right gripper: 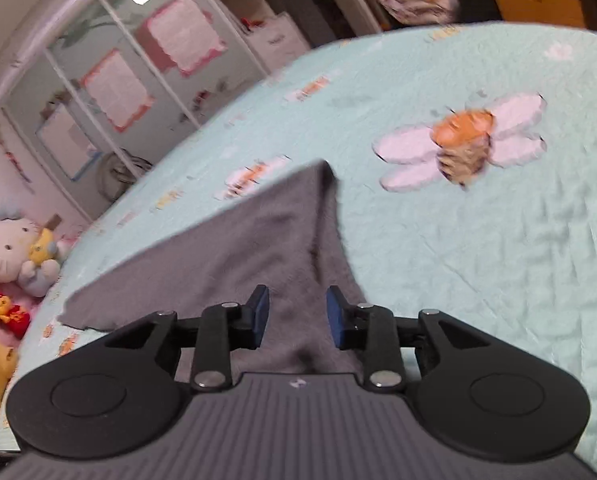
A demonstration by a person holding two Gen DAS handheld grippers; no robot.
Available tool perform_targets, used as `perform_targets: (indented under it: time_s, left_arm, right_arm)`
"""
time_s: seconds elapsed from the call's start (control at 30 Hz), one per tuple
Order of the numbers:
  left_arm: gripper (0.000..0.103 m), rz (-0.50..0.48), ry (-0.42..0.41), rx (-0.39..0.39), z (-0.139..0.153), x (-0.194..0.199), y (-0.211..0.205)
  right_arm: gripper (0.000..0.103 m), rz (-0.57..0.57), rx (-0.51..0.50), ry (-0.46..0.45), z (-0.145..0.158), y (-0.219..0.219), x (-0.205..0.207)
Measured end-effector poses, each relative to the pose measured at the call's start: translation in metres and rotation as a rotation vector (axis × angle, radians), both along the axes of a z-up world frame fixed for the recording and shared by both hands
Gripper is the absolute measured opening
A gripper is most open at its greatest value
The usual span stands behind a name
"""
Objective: Fold clothes
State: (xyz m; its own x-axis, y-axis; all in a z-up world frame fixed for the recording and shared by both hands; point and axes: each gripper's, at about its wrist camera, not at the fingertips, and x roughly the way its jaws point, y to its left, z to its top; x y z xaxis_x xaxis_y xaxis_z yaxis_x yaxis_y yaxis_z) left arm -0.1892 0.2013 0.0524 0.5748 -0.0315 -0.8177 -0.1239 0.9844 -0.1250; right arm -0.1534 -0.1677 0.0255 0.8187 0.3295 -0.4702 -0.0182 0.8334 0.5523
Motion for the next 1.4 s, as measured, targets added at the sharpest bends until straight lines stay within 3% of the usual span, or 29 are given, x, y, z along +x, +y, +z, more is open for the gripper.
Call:
perform_targets:
  time_s: [0.1, 0.17, 0.23, 0.37, 0.53, 0.67, 0.73, 0.97, 1.2, 1.4]
  left_arm:
    - [0.068, -0.033, -0.008, -0.017, -0.003, 0.004, -0.002]
    - [0.068, -0.043, 0.013, -0.014, -0.010, 0.006, 0.000]
    - [0.070, -0.059, 0.006, -0.015, -0.012, 0.005, 0.001]
    - [0.070, -0.047, 0.002, -0.022, -0.012, 0.005, 0.001]
    - [0.072, -0.023, -0.017, -0.040, -0.010, 0.005, -0.001]
    - [0.075, -0.087, 0.006, -0.001, -0.014, 0.008, -0.003]
    - [0.075, -0.085, 0.014, -0.011, -0.012, 0.009, -0.002]
    - [0.065, 0.028, -0.059, -0.121, 0.009, 0.015, 0.037]
    - [0.041, 0.167, -0.062, -0.228, -0.003, 0.015, 0.095]
    - [0.037, 0.169, -0.054, -0.290, -0.004, 0.015, 0.111]
  right_arm:
    - [0.033, 0.083, 0.012, -0.023, -0.001, 0.017, 0.011]
    - [0.033, 0.105, -0.001, 0.020, -0.012, 0.026, 0.021]
    - [0.022, 0.085, 0.000, 0.065, -0.026, 0.024, 0.025]
    - [0.028, 0.050, -0.031, 0.052, -0.013, 0.016, 0.014]
    - [0.030, 0.137, -0.055, -0.024, 0.005, 0.028, 0.012]
    - [0.030, 0.123, -0.130, 0.082, -0.013, 0.039, 0.030]
    - [0.030, 0.118, -0.112, 0.072, -0.019, 0.036, 0.026]
    - [0.034, 0.187, -0.151, 0.055, 0.004, 0.049, 0.013]
    - [0.035, 0.324, -0.232, 0.016, 0.035, 0.070, 0.070]
    - [0.041, 0.360, -0.263, 0.023, 0.050, 0.064, 0.125]
